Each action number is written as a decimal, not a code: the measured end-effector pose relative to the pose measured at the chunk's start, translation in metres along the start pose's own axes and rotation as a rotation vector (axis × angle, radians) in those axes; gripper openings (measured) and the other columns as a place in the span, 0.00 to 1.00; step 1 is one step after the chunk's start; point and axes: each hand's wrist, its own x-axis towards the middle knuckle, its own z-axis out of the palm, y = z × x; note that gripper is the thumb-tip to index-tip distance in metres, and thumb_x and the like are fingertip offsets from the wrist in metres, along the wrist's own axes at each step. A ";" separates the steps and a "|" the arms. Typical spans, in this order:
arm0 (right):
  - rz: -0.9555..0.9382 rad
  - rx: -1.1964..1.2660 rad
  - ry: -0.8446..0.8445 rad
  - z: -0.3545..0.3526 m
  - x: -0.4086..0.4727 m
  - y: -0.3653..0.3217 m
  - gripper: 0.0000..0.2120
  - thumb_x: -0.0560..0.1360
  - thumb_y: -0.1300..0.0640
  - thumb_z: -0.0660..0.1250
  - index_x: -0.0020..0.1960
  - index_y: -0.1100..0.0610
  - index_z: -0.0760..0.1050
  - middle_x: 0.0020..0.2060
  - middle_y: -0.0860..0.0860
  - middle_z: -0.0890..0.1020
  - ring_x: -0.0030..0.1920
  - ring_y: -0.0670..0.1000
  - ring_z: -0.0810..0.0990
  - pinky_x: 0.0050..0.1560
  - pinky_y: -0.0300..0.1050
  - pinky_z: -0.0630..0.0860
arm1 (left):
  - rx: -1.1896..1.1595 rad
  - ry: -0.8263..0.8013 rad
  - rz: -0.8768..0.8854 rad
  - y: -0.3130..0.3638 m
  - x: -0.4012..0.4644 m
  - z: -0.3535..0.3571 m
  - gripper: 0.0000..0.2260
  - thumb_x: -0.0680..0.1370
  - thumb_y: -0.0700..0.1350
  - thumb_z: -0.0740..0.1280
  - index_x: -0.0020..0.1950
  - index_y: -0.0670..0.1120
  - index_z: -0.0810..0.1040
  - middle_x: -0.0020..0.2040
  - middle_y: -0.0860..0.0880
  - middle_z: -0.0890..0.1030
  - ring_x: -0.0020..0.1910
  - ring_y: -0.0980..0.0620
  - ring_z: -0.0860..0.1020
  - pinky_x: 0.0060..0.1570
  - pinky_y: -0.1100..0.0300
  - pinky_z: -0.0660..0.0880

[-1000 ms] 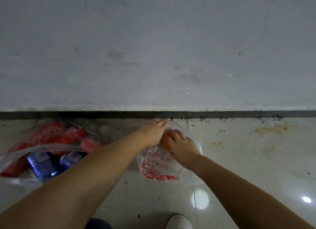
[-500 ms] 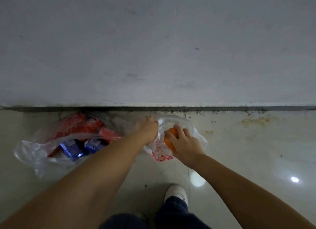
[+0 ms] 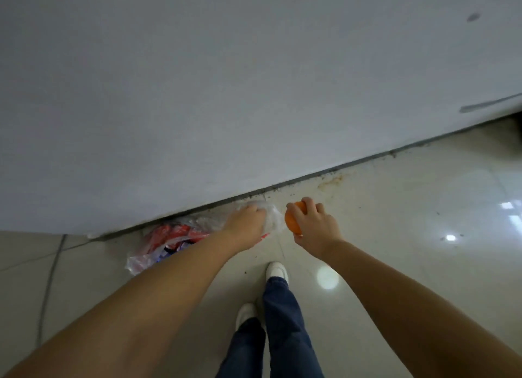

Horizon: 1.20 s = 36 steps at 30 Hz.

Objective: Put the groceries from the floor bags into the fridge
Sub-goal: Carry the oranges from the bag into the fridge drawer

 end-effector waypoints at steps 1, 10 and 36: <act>0.036 0.008 0.035 -0.016 -0.021 0.000 0.31 0.75 0.51 0.65 0.73 0.48 0.54 0.71 0.57 0.60 0.65 0.60 0.67 0.54 0.50 0.77 | 0.026 0.031 0.038 0.016 -0.015 -0.018 0.18 0.79 0.41 0.59 0.69 0.45 0.68 0.66 0.44 0.72 0.64 0.45 0.71 0.60 0.53 0.70; 0.412 0.111 0.334 -0.080 -0.209 0.041 0.32 0.73 0.50 0.67 0.73 0.50 0.57 0.68 0.58 0.63 0.62 0.61 0.69 0.51 0.53 0.77 | 0.247 0.206 0.436 0.162 -0.091 -0.095 0.17 0.80 0.43 0.54 0.68 0.45 0.69 0.64 0.45 0.73 0.62 0.45 0.71 0.58 0.50 0.72; 1.479 0.207 0.774 0.077 -0.987 0.153 0.33 0.71 0.44 0.68 0.72 0.46 0.58 0.67 0.54 0.64 0.61 0.59 0.71 0.52 0.52 0.76 | 0.367 0.241 1.513 0.776 -0.512 0.162 0.13 0.80 0.48 0.57 0.61 0.44 0.72 0.56 0.45 0.76 0.55 0.44 0.76 0.53 0.47 0.76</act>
